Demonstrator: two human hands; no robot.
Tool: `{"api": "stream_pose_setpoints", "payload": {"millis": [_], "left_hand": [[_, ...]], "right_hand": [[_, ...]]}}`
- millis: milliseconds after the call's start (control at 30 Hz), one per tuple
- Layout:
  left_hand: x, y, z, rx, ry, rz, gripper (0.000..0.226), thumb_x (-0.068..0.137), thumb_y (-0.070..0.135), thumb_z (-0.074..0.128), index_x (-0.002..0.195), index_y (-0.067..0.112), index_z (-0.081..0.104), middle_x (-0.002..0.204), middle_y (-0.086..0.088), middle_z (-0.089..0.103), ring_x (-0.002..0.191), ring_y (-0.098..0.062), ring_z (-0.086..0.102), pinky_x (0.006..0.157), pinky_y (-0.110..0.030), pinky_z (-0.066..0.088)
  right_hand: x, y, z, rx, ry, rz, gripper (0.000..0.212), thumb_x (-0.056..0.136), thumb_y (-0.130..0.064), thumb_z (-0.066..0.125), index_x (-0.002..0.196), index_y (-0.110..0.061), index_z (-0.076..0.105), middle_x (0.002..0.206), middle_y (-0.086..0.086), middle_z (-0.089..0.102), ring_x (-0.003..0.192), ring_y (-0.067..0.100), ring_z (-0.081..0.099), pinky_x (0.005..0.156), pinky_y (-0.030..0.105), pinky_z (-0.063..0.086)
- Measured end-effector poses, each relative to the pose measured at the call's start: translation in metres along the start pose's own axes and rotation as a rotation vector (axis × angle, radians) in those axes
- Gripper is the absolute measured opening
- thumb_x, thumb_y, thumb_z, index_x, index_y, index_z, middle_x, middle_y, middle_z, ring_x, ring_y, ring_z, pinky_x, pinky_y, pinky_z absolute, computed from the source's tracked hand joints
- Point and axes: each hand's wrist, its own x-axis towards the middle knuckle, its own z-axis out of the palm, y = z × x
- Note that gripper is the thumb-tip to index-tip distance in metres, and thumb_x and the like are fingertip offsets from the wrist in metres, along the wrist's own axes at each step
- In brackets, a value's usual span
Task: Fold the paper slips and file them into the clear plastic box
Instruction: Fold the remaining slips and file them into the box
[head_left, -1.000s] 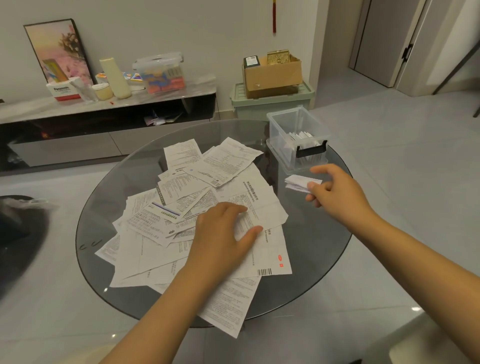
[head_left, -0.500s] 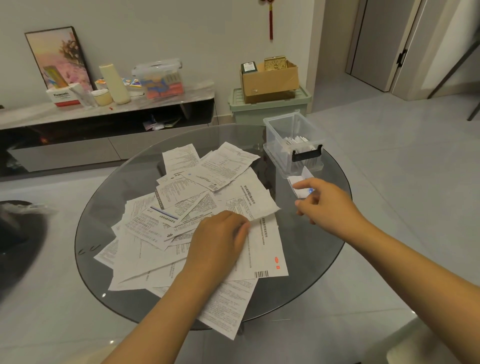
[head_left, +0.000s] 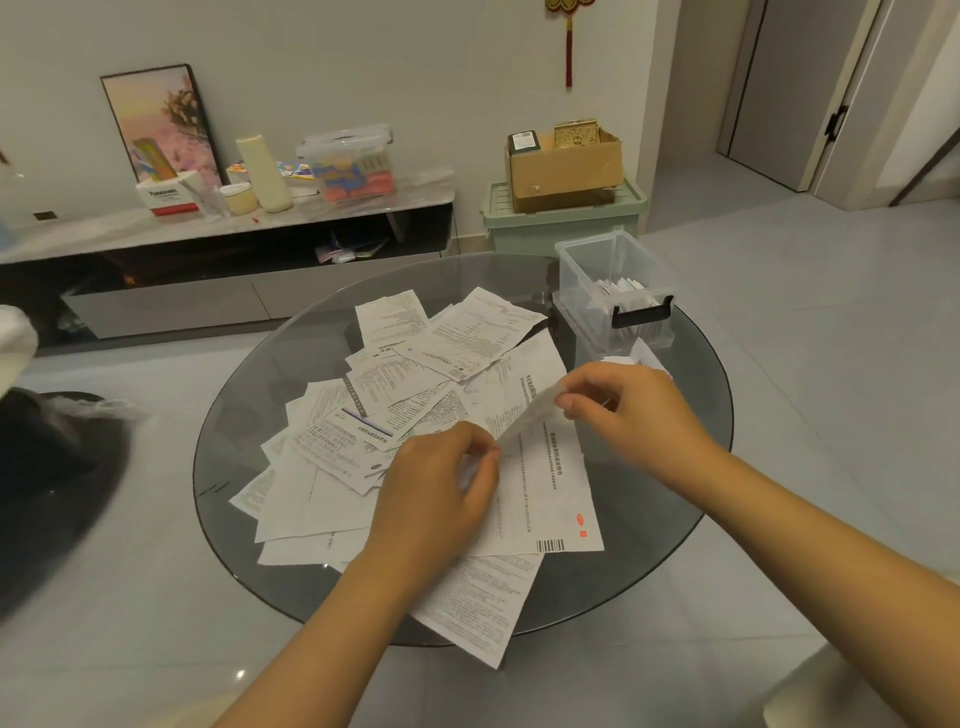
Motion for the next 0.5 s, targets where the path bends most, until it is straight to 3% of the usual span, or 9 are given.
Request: {"api": "stream_pose_setpoints", "payload": {"millis": [233, 367, 500], "left_hand": [[-0.007, -0.003, -0.014, 0.059, -0.069, 0.039, 0.012, 0.09, 0.03, 0.052, 0.091, 0.029, 0.065, 0.072, 0.023, 0.048, 0.076, -0.009, 0.051, 0.077, -0.032, 0.042], [-0.015, 0.007, -0.022, 0.044, -0.112, 0.048, 0.027, 0.092, 0.028, 0.052, 0.071, 0.044, 0.045, 0.067, 0.024, 0.045, 0.07, -0.001, 0.046, 0.074, -0.029, 0.036], [-0.019, 0.022, -0.028, -0.125, -0.101, 0.055, 0.012, 0.094, 0.034, 0.051, 0.094, 0.035, 0.063, 0.083, 0.021, 0.061, 0.083, 0.002, 0.054, 0.072, -0.015, 0.04]], "right_hand": [[-0.002, -0.018, 0.007, -0.133, 0.227, -0.35, 0.01, 0.088, -0.014, 0.062, 0.095, -0.016, 0.069, 0.088, -0.009, 0.064, 0.073, -0.002, 0.052, 0.068, 0.009, 0.043], [-0.008, -0.028, 0.002, -0.197, 0.303, -0.475, 0.011, 0.087, -0.018, 0.059, 0.093, -0.016, 0.068, 0.087, -0.006, 0.06, 0.073, 0.002, 0.05, 0.063, 0.014, 0.046], [-0.017, -0.039, -0.006, -0.31, 0.326, -0.516, 0.022, 0.087, -0.029, 0.052, 0.09, -0.016, 0.069, 0.086, 0.001, 0.053, 0.074, 0.013, 0.05, 0.056, 0.027, 0.047]]}}
